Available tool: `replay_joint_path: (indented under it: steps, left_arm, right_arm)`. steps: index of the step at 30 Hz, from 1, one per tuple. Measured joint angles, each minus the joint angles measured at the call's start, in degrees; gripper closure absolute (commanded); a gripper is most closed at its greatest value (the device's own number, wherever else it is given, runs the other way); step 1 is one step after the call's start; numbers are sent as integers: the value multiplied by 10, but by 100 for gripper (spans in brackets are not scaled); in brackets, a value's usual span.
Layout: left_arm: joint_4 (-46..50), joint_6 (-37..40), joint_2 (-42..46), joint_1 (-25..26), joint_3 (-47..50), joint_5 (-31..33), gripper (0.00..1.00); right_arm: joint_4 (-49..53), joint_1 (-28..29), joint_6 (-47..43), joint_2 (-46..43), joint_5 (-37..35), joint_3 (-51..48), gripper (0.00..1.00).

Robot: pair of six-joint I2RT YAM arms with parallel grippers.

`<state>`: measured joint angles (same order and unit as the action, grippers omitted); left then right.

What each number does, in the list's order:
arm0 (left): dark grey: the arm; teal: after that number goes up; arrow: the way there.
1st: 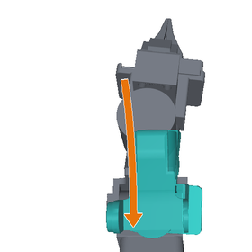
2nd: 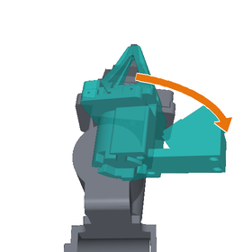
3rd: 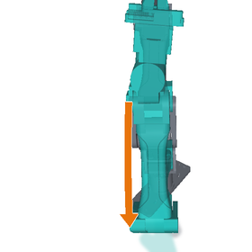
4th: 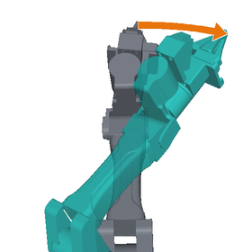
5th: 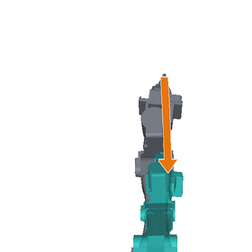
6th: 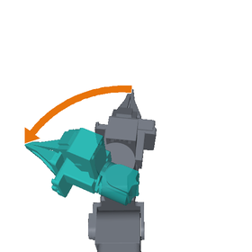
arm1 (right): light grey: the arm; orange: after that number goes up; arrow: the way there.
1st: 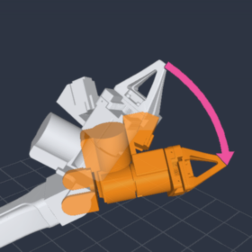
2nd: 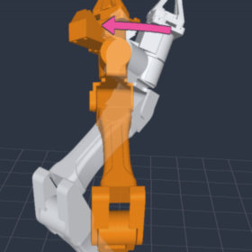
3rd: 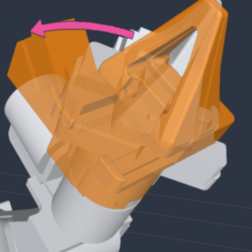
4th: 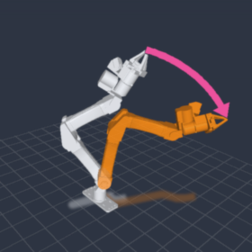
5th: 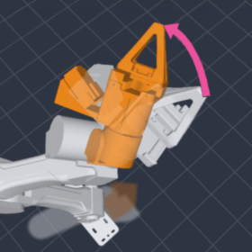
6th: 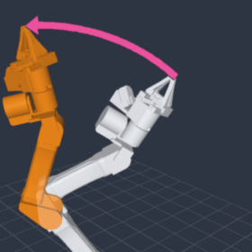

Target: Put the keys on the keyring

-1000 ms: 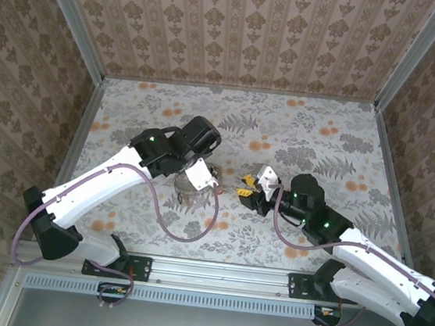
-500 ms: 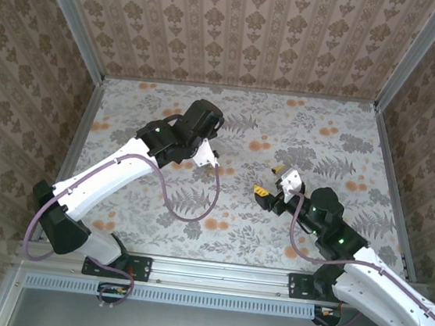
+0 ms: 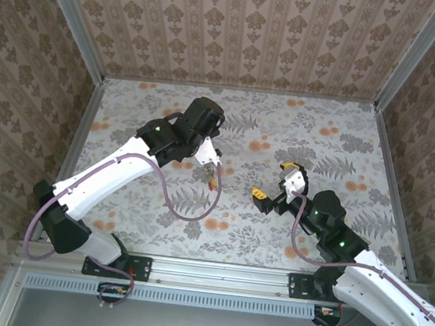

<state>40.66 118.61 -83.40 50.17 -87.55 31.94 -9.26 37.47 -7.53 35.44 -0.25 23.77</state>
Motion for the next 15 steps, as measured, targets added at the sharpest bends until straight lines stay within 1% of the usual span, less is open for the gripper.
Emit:
replay_joint_path:
  steps: [4,8,15]
  left_arm:
    - [0,-1,-9,0,-1,-8,100]
    - [-3,-7,-38,-6,-16,-32,100]
    - [-34,-14,-141,-16,-90,-51,100]
  right_arm:
    - [0,-2,3,-2,-26,-4,1]
    - [5,-9,24,-2,-77,-4,0]
    - [7,-38,71,-22,-135,-23,1]
